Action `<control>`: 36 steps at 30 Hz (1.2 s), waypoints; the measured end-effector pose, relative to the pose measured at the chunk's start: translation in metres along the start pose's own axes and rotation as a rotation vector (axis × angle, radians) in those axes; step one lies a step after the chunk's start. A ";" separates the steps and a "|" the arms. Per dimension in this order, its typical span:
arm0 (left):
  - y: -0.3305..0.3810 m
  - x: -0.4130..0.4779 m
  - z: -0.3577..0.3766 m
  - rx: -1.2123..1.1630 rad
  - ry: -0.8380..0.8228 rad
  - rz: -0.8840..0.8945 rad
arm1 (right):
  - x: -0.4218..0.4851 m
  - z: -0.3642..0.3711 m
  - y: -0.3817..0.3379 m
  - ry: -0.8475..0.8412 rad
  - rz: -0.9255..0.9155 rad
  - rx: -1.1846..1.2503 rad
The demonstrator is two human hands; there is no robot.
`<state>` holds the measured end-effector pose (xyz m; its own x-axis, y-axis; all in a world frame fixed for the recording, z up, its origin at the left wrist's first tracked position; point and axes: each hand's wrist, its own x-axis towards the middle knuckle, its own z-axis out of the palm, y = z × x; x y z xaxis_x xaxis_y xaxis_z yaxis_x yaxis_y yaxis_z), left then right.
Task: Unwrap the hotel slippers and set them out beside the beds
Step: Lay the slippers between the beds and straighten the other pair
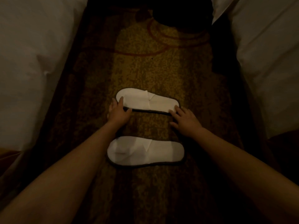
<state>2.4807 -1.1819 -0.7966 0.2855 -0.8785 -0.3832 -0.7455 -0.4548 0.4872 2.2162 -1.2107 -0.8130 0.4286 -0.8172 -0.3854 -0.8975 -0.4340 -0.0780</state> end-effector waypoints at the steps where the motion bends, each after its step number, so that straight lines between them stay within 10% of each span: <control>1: 0.000 0.006 0.000 0.034 -0.024 0.009 | 0.002 0.002 0.000 -0.017 0.004 0.001; 22: 0.004 0.003 0.018 0.020 -0.137 0.075 | 0.007 0.005 0.020 0.021 0.103 0.063; 36: -0.042 -0.089 0.065 0.307 -0.121 0.190 | -0.056 0.038 -0.058 -0.106 -0.341 -0.098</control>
<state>2.4474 -1.0750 -0.8334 0.0648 -0.9108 -0.4077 -0.9294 -0.2039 0.3076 2.2404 -1.1249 -0.8213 0.6835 -0.5781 -0.4456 -0.6889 -0.7127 -0.1320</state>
